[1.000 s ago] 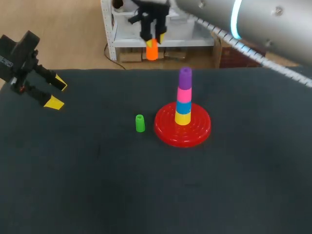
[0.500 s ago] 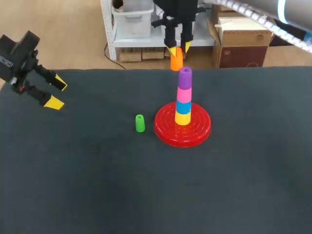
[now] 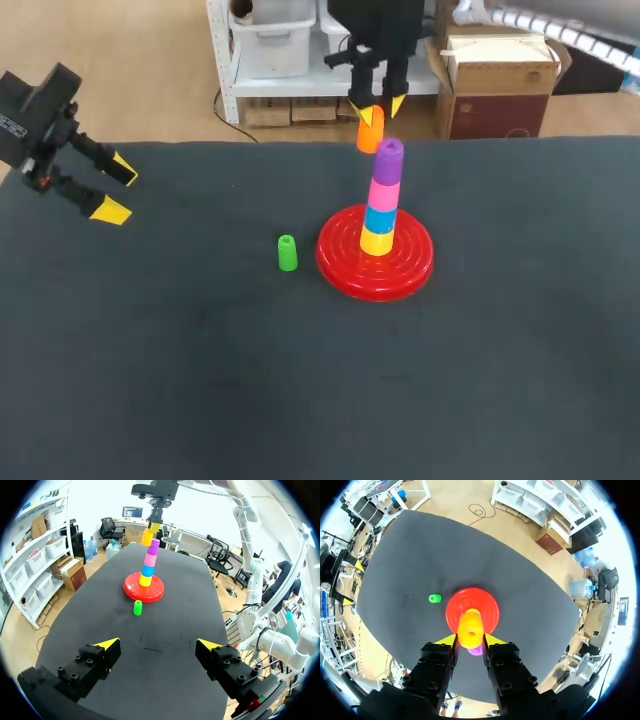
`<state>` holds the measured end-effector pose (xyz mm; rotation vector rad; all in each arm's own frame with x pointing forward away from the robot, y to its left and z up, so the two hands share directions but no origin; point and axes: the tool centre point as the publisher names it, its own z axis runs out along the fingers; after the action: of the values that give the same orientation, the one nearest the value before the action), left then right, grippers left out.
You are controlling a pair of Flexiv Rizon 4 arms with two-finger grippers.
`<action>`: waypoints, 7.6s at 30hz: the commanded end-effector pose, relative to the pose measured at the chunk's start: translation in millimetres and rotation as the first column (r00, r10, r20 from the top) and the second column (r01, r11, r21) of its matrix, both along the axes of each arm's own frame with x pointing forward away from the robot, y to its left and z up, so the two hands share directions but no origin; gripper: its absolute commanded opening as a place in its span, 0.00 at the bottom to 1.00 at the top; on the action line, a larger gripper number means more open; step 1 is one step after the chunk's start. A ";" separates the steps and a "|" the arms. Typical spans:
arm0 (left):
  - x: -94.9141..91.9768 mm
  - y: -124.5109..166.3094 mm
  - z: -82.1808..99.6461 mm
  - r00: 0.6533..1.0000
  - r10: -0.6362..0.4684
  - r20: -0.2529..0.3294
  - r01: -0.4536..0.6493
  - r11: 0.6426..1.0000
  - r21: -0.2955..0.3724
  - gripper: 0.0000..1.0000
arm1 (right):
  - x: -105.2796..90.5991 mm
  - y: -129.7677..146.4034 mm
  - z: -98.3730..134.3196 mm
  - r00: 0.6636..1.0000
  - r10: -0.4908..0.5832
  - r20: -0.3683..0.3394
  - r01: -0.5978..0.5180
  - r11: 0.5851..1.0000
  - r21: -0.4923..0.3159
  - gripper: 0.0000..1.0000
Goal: Pick up and stack the cylinders on the red base in this order: pink,purple,orange,green
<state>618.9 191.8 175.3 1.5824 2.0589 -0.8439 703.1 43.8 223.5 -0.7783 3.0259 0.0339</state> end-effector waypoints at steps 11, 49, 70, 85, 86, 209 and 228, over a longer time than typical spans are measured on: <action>0.0 0.3 -0.8 1.000 0.000 0.001 0.000 1.000 -0.001 1.00 | -6.1 -3.1 -1.4 0.965 -0.025 0.261 -0.012 0.990 0.142 0.00; 0.0 0.3 -0.8 1.000 0.000 0.001 0.000 1.000 -0.001 1.00 | -10.8 -22.1 27.7 0.990 0.012 0.142 -0.021 0.997 0.067 0.00; 0.0 0.3 -0.8 1.000 0.000 0.001 0.000 1.000 -0.001 1.00 | -12.2 -21.6 21.1 0.992 0.030 0.125 -0.043 0.993 0.105 0.00; 0.0 0.3 -0.8 1.000 0.000 0.001 0.000 1.000 -0.001 1.00 | -12.2 -21.6 21.1 0.992 0.030 0.125 -0.043 0.993 0.105 0.00; 0.0 0.3 -0.8 1.000 0.000 0.001 0.000 1.000 -0.001 1.00 | -12.2 -21.6 21.1 0.992 0.030 0.125 -0.043 0.993 0.105 0.00; 0.0 0.3 -0.8 1.000 0.000 0.001 0.000 1.000 -0.001 1.00 | -6.7 100.7 -76.7 0.870 0.481 -0.108 -0.491 0.863 -0.115 1.00; 0.0 0.3 -0.8 1.000 0.000 0.001 0.000 1.000 -0.001 1.00 | -52.5 92.0 -144.9 0.843 0.521 -0.133 -0.529 0.848 -0.031 1.00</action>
<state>618.9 191.8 175.3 1.5824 2.0590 -0.8439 662.9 142.4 80.9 -1.6858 2.8806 -0.0419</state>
